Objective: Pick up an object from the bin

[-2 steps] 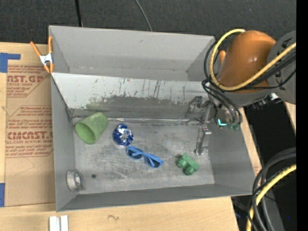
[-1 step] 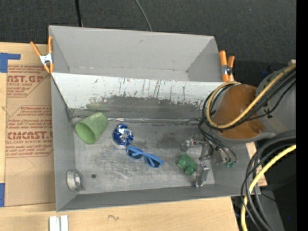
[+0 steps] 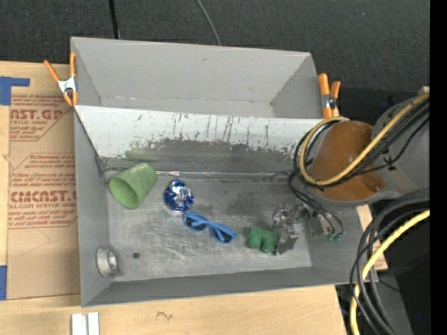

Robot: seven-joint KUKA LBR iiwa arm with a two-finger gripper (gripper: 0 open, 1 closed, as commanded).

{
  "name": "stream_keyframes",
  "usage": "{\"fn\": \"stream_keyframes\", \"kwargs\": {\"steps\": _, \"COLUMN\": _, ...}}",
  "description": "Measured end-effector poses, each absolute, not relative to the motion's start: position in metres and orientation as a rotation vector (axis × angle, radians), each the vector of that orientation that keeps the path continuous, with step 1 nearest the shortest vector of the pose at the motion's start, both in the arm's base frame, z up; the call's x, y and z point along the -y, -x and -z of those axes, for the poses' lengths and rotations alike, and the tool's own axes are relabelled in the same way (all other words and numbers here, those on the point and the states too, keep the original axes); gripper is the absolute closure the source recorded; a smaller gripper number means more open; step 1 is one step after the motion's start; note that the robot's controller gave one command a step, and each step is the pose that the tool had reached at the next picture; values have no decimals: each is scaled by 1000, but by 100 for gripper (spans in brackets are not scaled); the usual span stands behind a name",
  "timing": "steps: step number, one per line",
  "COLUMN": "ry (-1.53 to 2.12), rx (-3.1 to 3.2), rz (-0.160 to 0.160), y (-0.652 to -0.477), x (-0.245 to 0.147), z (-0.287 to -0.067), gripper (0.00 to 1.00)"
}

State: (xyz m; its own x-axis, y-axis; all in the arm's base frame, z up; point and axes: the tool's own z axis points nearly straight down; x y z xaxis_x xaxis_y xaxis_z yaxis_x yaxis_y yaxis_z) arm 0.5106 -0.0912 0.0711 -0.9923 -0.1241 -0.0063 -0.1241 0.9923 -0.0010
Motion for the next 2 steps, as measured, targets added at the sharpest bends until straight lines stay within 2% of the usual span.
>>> {"fn": "stream_keyframes", "kwargs": {"steps": 1, "ry": 791, "rx": -3035, "rz": 4, "y": -495, "x": 110, "z": -195, "gripper": 100}}
{"fn": "stream_keyframes", "kwargs": {"steps": 2, "ry": 791, "rx": -3038, "rz": -1, "y": -494, "x": 109, "z": -193, "gripper": 0}}
